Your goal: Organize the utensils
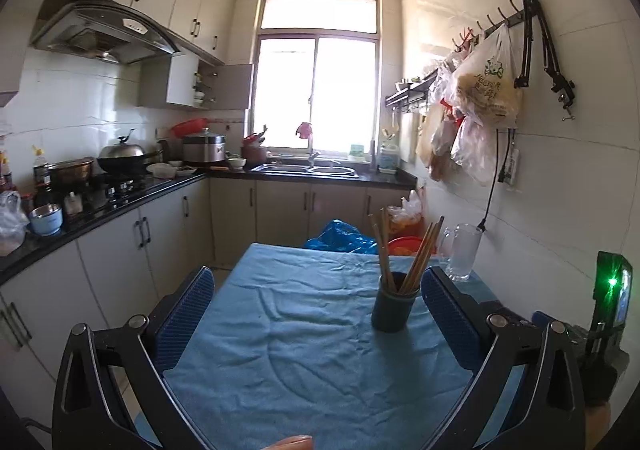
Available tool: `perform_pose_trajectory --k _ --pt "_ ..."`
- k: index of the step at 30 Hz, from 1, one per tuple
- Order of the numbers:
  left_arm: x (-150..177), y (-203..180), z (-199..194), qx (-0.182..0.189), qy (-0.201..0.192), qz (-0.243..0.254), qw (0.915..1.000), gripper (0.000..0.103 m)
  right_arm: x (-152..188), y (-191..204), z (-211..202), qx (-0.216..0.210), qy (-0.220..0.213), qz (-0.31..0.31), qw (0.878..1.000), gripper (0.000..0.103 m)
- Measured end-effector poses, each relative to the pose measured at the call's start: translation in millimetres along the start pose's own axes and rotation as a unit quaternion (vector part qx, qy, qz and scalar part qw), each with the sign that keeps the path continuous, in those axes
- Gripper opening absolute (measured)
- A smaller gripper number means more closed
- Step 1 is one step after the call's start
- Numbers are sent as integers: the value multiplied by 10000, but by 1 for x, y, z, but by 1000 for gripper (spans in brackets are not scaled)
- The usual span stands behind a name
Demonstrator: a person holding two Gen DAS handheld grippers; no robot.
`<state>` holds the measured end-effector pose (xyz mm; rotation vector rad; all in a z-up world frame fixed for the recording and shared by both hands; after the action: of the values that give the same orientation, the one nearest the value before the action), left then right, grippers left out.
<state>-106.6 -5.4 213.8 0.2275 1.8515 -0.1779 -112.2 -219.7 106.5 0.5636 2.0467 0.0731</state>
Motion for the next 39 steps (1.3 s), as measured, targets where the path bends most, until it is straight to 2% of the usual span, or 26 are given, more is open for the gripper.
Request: perform_pose_trajectory --k 8,15,20,31,39 --pt "21 -10 0 -442 96 396 9982 103 16 5 -13 226 -49 -242 9994 81" --pt "33 -20 6 -563 207 524 9968 103 27 1 -12 339 57 -381 9987 81" --pt "43 -23 16 -389 467 406 9973 103 32 -7 -6 401 151 -329 9985 81" --pt "74 -33 49 -415 1066 562 9918 103 42 -12 16 432 408 -290 9978 81" --pt "90 -34 69 -314 1428 480 9881 103 46 -14 30 488 530 -281 9970 81"
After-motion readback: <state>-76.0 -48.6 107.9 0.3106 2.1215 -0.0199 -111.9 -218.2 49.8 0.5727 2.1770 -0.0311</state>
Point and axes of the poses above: each gripper's, at about its wrist camera, not at the fingertips, and z roughly the way its jaws point, y to its left, x to its underside, the point moved 10 cm from there along z, roughly the way its jaws point, and after that the axes turned 1 degree about z, right-handed, at the moved point
